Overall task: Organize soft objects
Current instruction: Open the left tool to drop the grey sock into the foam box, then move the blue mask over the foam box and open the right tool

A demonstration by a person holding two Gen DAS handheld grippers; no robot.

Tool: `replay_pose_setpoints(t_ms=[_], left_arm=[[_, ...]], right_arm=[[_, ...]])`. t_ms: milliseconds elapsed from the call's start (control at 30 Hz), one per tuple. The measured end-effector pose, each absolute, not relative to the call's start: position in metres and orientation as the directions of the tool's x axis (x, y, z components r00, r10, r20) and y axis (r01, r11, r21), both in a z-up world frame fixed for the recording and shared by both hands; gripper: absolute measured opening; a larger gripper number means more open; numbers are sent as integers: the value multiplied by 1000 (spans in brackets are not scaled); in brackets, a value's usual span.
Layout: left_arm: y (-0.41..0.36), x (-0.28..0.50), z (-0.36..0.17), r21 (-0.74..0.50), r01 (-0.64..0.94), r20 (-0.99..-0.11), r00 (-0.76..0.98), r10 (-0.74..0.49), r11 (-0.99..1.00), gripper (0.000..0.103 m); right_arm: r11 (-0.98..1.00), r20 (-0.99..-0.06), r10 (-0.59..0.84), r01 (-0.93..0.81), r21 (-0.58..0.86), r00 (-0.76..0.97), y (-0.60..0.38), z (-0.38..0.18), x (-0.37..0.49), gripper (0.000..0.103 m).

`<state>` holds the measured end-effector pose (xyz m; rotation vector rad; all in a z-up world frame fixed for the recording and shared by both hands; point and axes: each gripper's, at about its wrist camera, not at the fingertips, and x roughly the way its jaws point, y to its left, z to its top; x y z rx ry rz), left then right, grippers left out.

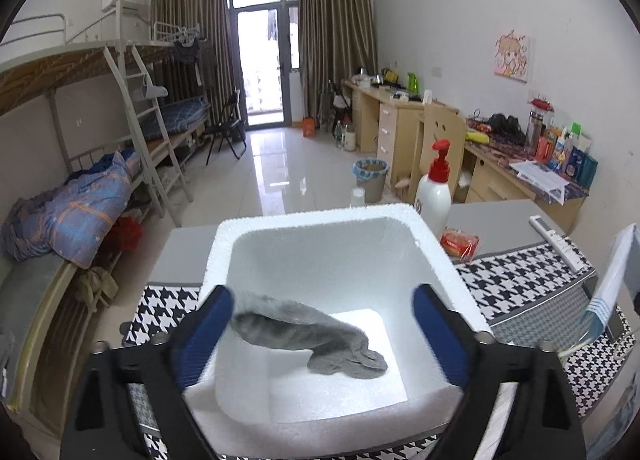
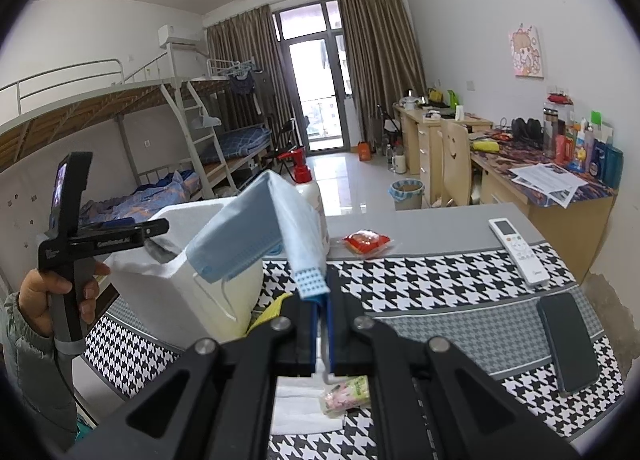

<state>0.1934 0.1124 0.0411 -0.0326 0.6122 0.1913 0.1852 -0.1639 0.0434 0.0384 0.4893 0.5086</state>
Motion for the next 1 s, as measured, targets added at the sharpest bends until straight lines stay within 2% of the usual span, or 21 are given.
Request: replay_pose_setpoints(t_ms=[200, 433, 1000], left_arm=[[117, 173, 51, 2, -179, -518, 841, 155, 984, 102], [125, 151, 63, 11, -214, -463, 865, 195, 977, 102], [162, 99, 52, 13, -344, -421, 850, 317, 939, 102]], right_arm=[[869, -425, 487, -474, 146, 763, -154, 51, 186, 6], [854, -411, 509, -503, 134, 756, -140, 61, 188, 6], [806, -380, 570, -586, 86, 729, -89, 88, 190, 6]])
